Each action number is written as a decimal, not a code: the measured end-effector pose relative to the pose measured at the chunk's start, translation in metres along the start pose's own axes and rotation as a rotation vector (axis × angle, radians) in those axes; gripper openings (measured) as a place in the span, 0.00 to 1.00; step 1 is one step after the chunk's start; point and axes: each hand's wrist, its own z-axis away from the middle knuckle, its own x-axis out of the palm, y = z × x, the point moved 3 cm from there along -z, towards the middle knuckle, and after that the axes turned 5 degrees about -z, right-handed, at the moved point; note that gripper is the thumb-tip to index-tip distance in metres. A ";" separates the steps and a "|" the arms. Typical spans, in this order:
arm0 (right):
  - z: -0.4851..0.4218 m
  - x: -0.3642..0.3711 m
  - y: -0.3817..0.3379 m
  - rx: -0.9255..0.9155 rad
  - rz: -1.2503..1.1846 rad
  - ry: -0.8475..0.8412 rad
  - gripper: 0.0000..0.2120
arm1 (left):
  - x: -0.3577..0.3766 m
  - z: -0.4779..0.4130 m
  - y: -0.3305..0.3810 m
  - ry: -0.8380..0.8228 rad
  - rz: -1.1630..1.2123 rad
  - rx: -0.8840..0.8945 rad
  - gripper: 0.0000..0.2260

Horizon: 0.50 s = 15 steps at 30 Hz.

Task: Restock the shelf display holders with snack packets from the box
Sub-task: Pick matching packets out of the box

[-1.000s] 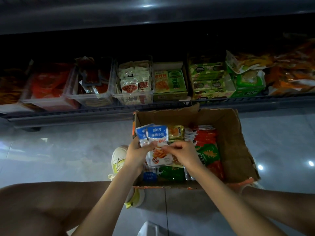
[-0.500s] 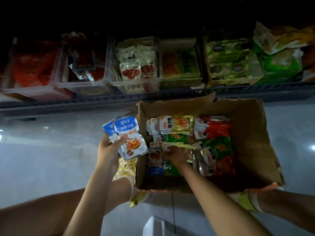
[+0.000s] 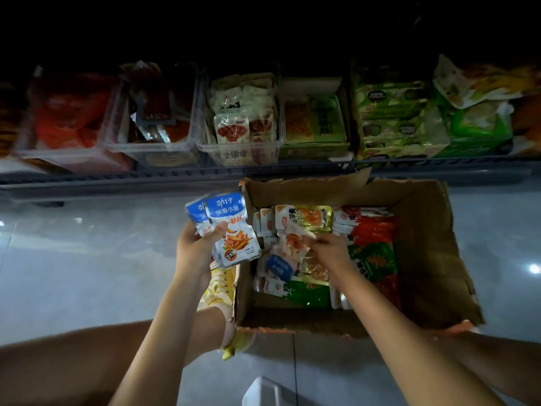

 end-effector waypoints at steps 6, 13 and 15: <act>0.058 -0.067 -0.070 0.050 -0.724 0.153 0.05 | 0.029 0.045 0.018 -0.124 -0.088 0.148 0.08; 0.125 -0.065 -0.124 -0.041 -0.816 0.017 0.03 | 0.080 0.099 0.048 -0.203 -0.048 0.273 0.08; 0.138 -0.058 -0.133 -0.062 -0.697 0.088 0.04 | 0.091 0.112 0.061 -0.200 -0.034 0.315 0.08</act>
